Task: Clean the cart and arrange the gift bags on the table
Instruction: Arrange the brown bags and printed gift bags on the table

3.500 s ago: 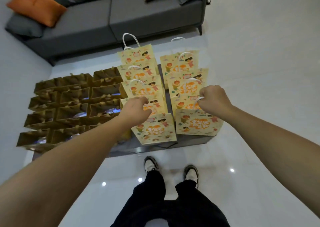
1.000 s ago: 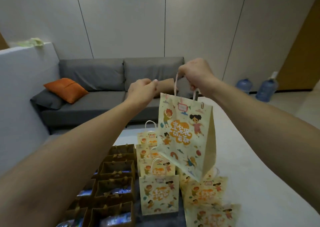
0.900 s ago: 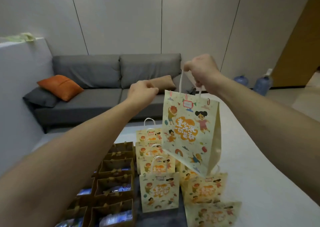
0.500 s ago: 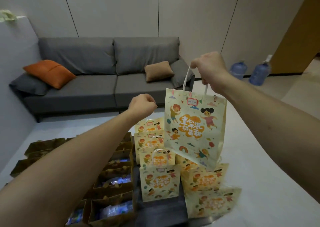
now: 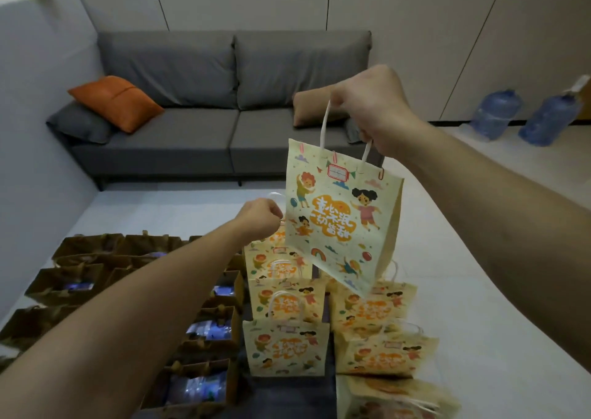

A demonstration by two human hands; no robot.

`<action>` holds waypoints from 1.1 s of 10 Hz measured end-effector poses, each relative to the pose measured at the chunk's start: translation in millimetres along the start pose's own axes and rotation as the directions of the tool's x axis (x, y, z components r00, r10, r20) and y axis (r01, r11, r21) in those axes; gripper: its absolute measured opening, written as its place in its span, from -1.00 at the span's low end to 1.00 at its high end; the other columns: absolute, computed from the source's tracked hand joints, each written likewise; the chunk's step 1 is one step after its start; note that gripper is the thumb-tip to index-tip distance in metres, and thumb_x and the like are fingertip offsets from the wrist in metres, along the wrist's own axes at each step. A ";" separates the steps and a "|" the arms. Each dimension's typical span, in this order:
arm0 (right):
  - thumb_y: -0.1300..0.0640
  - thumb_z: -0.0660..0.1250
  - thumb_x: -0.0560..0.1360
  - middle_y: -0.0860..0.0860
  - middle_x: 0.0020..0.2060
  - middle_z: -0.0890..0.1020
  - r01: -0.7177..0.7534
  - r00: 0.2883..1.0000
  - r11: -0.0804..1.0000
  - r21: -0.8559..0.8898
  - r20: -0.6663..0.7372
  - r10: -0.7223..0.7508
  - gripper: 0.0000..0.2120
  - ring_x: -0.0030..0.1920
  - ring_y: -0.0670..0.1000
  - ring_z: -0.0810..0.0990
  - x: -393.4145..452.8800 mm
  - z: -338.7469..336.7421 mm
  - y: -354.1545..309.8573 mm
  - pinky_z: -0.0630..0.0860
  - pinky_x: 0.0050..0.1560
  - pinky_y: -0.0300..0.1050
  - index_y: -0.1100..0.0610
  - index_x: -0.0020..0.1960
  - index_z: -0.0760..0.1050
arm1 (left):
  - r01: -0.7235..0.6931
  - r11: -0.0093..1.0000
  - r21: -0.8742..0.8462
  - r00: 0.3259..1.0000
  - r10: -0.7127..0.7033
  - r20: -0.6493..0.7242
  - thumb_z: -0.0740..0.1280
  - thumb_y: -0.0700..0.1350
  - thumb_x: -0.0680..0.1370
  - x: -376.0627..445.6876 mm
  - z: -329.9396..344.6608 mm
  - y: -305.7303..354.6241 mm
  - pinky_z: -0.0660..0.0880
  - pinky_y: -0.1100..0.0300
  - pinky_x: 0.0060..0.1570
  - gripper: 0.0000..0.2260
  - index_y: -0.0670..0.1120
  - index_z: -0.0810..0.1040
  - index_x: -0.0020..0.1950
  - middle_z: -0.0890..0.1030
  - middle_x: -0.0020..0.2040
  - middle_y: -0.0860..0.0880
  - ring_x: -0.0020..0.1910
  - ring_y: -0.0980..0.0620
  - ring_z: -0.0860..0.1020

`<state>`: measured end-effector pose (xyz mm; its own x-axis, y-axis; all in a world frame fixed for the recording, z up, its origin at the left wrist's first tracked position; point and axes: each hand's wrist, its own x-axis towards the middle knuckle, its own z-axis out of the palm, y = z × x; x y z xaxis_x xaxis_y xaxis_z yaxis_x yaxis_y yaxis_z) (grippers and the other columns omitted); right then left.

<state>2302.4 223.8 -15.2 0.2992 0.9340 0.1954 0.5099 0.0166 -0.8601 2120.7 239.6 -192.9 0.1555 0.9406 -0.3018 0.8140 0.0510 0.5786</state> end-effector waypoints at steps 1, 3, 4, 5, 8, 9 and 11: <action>0.17 0.38 0.46 0.11 -0.32 0.58 0.042 0.999 0.999 -0.010 0.026 -0.041 -0.84 -0.33 -0.04 0.54 14.8 6.1 11.0 0.58 -0.20 0.07 0.29 -0.13 0.63 | 0.044 0.993 0.105 0.993 -0.055 0.104 0.31 -0.28 0.57 14.9 19.9 -8.9 0.60 0.09 0.08 -0.67 -0.11 0.56 0.32 0.59 0.21 -0.09 0.12 -0.03 0.56; 0.20 0.37 0.47 -0.01 -0.42 0.41 0.033 0.987 0.999 0.001 0.155 -0.032 -0.83 -0.43 -0.07 0.36 34.9 6.9 28.4 0.35 -0.40 -0.16 0.20 -0.28 0.52 | 0.029 0.958 0.284 0.937 -0.126 0.327 0.47 -0.10 0.55 34.5 67.0 -21.5 0.44 0.04 0.35 -0.39 -0.08 0.34 0.56 0.40 0.50 -0.14 0.42 -0.15 0.42; 0.13 0.35 0.42 -0.04 -0.42 0.42 -0.066 0.987 0.997 0.026 0.146 0.062 -0.80 -0.47 -0.08 0.37 44.0 2.9 38.3 0.35 -0.47 -0.20 0.05 -0.35 0.42 | -0.023 0.917 0.399 0.923 -0.134 0.360 0.41 -0.12 0.58 38.9 83.8 -26.0 0.37 0.05 0.35 -0.37 -0.06 0.25 0.61 0.36 0.52 -0.14 0.48 -0.15 0.34; 0.14 0.36 0.41 -0.04 -0.45 0.40 -0.080 0.985 0.996 0.050 0.156 0.072 -0.80 -0.49 -0.09 0.35 44.9 -0.4 49.4 0.33 -0.49 -0.21 0.07 -0.36 0.42 | 0.003 0.906 0.424 0.938 -0.150 0.312 0.32 -0.17 0.61 41.1 90.9 -27.1 0.45 0.07 0.28 -0.53 -0.10 0.37 0.53 0.44 0.42 -0.16 0.36 -0.13 0.44; 0.21 0.35 0.43 -0.05 -0.50 0.36 -0.086 0.966 0.993 0.083 0.251 0.063 -0.78 -0.54 -0.10 0.30 34.0 -2.9 54.6 0.29 -0.52 -0.25 0.09 -0.35 0.39 | 0.019 0.977 0.211 0.990 -0.047 0.130 0.34 -0.27 0.54 41.4 65.7 -14.8 0.62 0.07 -0.08 -0.88 -0.16 0.59 0.06 0.58 0.01 -0.11 -0.05 -0.04 0.58; 0.18 0.37 0.39 -0.04 -0.49 0.40 -0.060 0.974 0.994 0.093 0.225 0.037 -0.81 -0.49 -0.07 0.35 29.2 -2.4 42.9 0.34 -0.45 -0.21 0.08 -0.36 0.43 | -0.012 0.983 0.182 0.996 -0.005 0.092 0.35 -0.26 0.52 33.3 39.2 3.5 0.64 0.08 -0.06 -0.92 -0.11 0.54 -0.04 0.59 -0.04 -0.08 -0.07 -0.02 0.58; 0.22 0.37 0.44 -0.03 -0.45 0.43 0.050 0.989 0.989 0.137 0.134 -0.069 -0.79 -0.57 -0.14 0.37 26.2 -31.5 -7.2 0.34 -0.54 -0.33 0.10 -0.34 0.44 | -0.057 0.992 0.114 0.993 0.068 -0.094 0.33 -0.23 0.46 17.7 -15.6 14.8 0.66 -0.05 -0.06 -0.95 -0.12 0.57 -0.12 0.63 -0.13 -0.10 -0.12 -0.09 0.61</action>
<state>2331.9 237.0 11.0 0.1528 0.9699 0.1895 0.4086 0.1125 -0.9057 2126.8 262.3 -177.9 0.1574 0.9693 -0.1889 0.8621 -0.0416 0.5050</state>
